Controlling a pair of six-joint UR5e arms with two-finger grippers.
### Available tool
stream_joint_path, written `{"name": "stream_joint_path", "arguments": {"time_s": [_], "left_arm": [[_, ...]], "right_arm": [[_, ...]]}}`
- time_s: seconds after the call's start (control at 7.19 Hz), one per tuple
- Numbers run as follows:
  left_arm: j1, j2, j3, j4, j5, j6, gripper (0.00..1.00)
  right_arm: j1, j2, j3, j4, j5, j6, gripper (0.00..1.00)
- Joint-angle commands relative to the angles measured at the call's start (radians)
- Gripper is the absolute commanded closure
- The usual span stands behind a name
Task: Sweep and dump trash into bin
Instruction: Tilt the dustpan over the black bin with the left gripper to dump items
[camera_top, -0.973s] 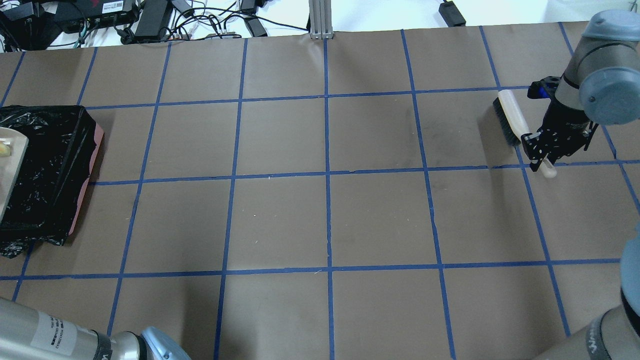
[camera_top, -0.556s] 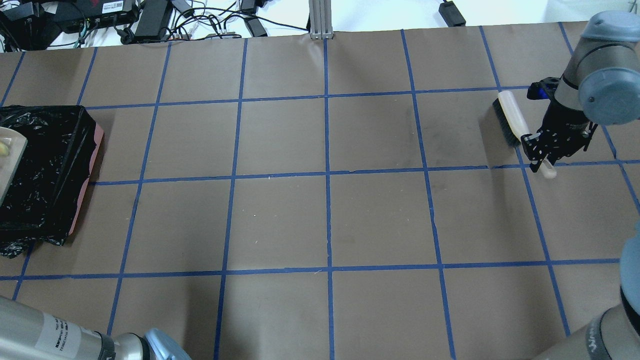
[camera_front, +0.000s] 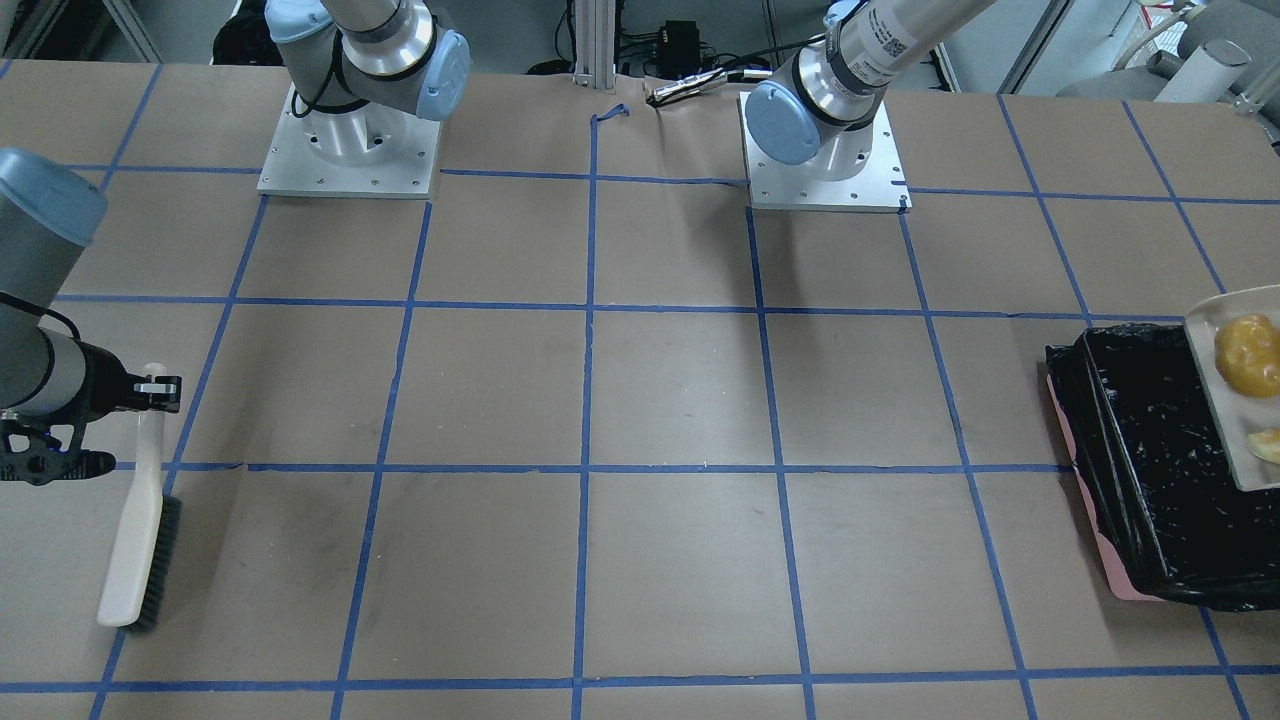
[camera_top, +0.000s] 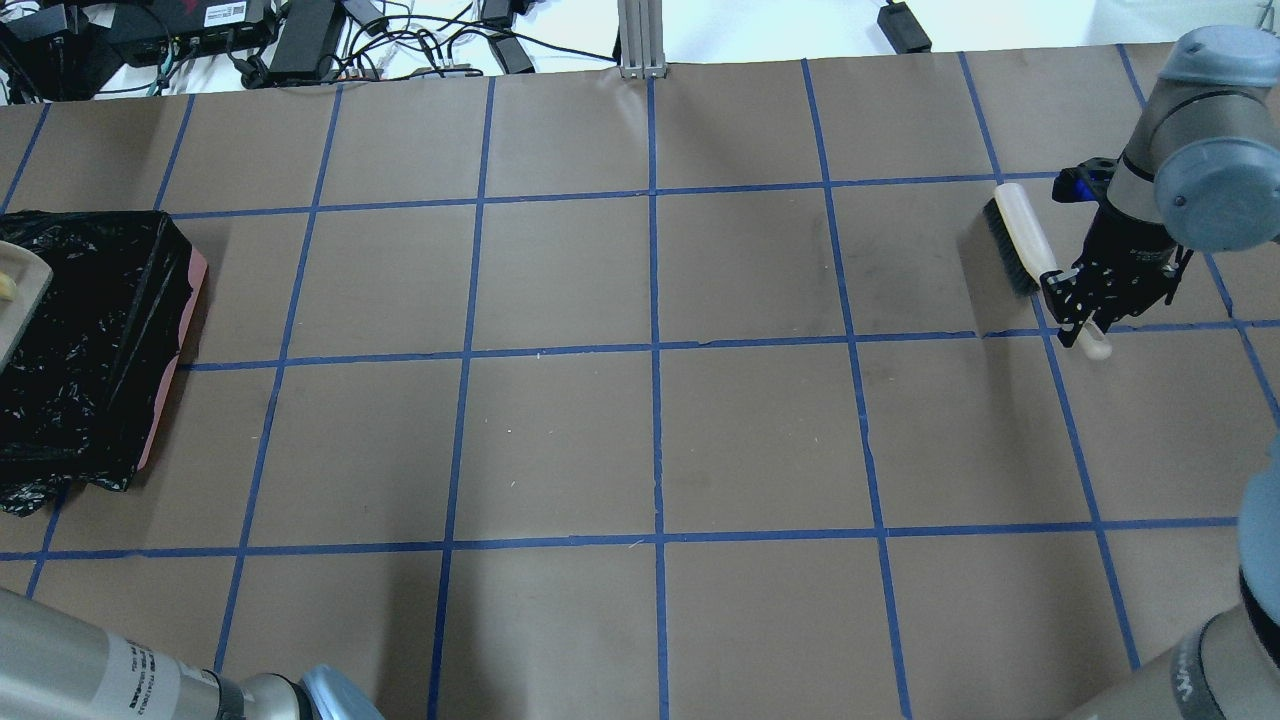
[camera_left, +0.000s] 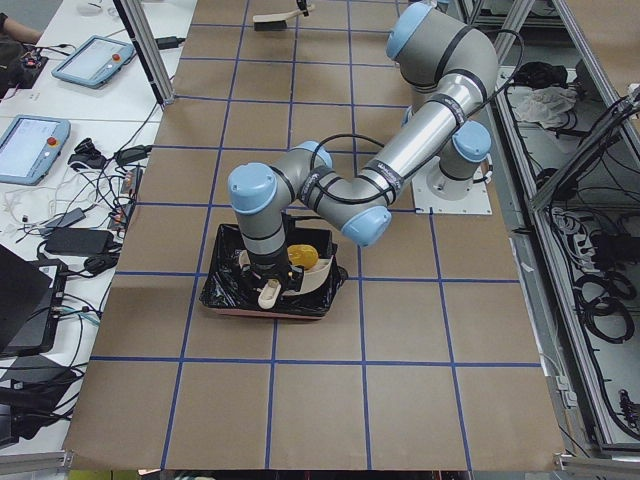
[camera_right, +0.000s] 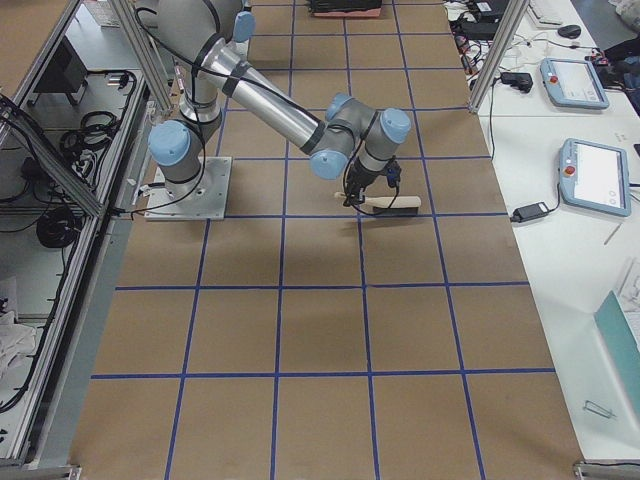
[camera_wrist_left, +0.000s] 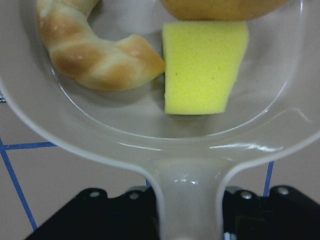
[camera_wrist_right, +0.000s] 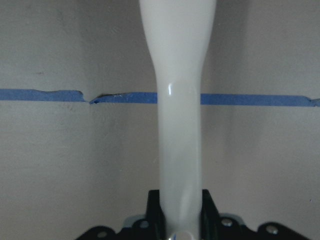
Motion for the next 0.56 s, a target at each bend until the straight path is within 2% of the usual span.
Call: {"name": "stream_joint_path", "arguments": {"time_s": [0.0, 0.42], "left_arm": [[-0.021, 0.002, 0.000, 0.030, 0.044, -0.001, 1.00], [-0.027, 0.005, -0.001, 0.030, 0.051, -0.004, 1.00]], "right_arm": [[0.002, 0.010, 0.001, 0.000, -0.003, 0.003, 0.63], [0.000, 0.013, 0.001, 0.000, 0.000, 0.004, 0.63]]}}
